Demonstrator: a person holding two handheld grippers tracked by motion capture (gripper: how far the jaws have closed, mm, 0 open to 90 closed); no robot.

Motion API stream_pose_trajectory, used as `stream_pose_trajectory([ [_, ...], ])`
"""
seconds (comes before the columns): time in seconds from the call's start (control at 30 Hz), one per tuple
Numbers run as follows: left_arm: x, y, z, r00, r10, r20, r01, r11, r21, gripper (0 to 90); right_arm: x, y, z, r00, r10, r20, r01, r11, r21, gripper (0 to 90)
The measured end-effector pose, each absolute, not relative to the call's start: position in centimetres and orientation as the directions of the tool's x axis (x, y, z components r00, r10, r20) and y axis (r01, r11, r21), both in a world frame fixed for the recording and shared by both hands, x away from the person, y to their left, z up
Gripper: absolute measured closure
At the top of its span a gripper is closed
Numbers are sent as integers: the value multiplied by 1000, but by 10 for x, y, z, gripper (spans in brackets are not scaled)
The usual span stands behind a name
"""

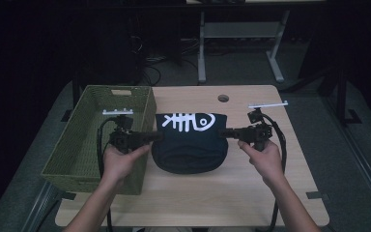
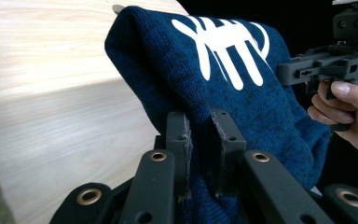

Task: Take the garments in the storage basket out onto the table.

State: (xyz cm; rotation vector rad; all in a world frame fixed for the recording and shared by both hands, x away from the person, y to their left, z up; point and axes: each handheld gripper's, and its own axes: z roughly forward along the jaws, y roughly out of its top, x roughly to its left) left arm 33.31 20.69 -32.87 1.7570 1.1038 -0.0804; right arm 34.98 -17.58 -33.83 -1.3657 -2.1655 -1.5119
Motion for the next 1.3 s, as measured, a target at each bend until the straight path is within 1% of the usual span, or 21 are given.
stream_pose_trajectory([
  [0.17, 335, 225, -322, 567, 641, -517, 704, -51, 709, 796, 357, -159, -331, -579, 569, 584, 746, 82, 661, 796],
  [0.63, 339, 266, -303, 554, 672, -491, 693, -46, 719, 796, 376, -115, -315, -602, 544, 585, 742, 109, 662, 795],
  [0.87, 342, 288, -301, 542, 678, -496, 697, -33, 717, 796, 384, -93, -310, -612, 539, 578, 737, 124, 665, 795],
  [0.9, 343, 296, -301, 538, 682, -495, 697, -30, 716, 796, 386, -84, -309, -616, 535, 578, 736, 130, 664, 795],
  [1.0, 343, 303, -301, 534, 685, -495, 699, -28, 715, 796, 389, -77, -309, -619, 534, 576, 736, 138, 663, 795],
  [1.03, 344, 311, -301, 528, 688, -498, 700, -21, 714, 796, 390, -73, -308, -619, 532, 577, 737, 141, 661, 795],
  [1.07, 345, 315, -301, 527, 690, -496, 699, -20, 715, 796, 392, -65, -307, -627, 528, 573, 733, 149, 664, 794],
  [1.3, 347, 335, -301, 518, 696, -497, 701, -13, 713, 795, 400, -43, -305, -636, 518, 572, 730, 163, 664, 794],
])
